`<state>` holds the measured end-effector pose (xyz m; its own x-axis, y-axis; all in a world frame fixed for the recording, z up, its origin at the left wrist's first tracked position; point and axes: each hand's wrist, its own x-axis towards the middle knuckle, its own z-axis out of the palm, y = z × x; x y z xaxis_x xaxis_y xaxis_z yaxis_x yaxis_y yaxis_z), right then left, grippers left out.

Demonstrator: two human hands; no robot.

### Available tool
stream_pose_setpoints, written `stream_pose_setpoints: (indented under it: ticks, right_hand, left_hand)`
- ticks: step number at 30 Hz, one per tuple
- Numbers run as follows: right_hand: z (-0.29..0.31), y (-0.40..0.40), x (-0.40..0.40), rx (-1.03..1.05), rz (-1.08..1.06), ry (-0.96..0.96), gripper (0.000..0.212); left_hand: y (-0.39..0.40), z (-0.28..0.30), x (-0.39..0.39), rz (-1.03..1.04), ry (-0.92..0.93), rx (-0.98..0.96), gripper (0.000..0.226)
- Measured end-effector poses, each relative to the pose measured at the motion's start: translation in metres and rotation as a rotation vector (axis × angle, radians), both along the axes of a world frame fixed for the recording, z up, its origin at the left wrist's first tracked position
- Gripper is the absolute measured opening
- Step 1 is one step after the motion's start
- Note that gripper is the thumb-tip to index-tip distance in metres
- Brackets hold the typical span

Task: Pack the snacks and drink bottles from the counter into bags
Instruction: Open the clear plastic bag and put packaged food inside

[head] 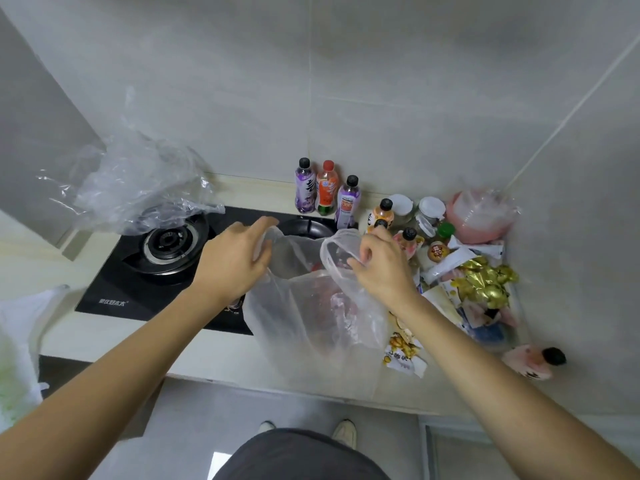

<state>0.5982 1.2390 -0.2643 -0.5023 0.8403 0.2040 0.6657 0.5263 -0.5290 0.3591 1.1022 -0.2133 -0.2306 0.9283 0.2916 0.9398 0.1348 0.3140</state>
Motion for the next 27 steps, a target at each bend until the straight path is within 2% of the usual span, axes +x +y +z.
stream_pose_setpoints:
  ticks: [2,3,5,8,14,16,19,20,22,24,27]
  right_hand:
    - [0.011,-0.004,0.008,0.003,0.015,0.055,0.023]
    - [0.018,-0.006,0.014,-0.024,0.045,0.075,0.022]
    - [0.033,-0.013,0.024,-0.083,0.131,0.087,0.039]
    - [0.051,-0.023,0.040,-0.123,0.185,0.074,0.039]
    - [0.062,-0.037,0.075,-0.344,0.110,0.072,0.021]
    - [0.062,-0.043,0.080,-0.386,0.004,0.058,0.034]
    - [0.055,-0.043,0.081,-0.240,-0.119,-0.063,0.056]
    - [0.050,-0.041,0.081,-0.175,-0.147,-0.081,0.057]
    - [0.042,-0.034,0.081,-0.041,-0.169,-0.126,0.044]
    - [0.038,-0.029,0.080,0.052,-0.073,-0.140,0.030]
    - [0.039,-0.027,0.087,0.024,0.062,-0.053,0.042]
  left_hand:
    - [0.001,0.007,-0.002,-0.024,0.054,0.061,0.029]
    - [0.002,0.010,-0.004,-0.039,0.094,0.095,0.024]
    - [0.002,0.013,-0.008,-0.076,0.163,0.148,0.018]
    - [-0.001,0.014,-0.010,-0.143,0.219,0.196,0.014]
    - [-0.010,0.000,-0.003,-0.294,0.209,0.168,0.013]
    - [-0.013,-0.007,0.002,-0.337,0.174,0.132,0.012]
    - [-0.014,-0.015,0.011,-0.330,0.118,0.044,0.009]
    - [-0.013,-0.017,0.014,-0.326,0.113,0.019,0.010]
    - [-0.011,-0.019,0.022,-0.314,0.129,-0.016,0.012]
    - [-0.010,-0.017,0.030,-0.286,0.152,-0.033,0.015]
    - [-0.009,-0.010,0.044,-0.250,0.191,-0.021,0.008]
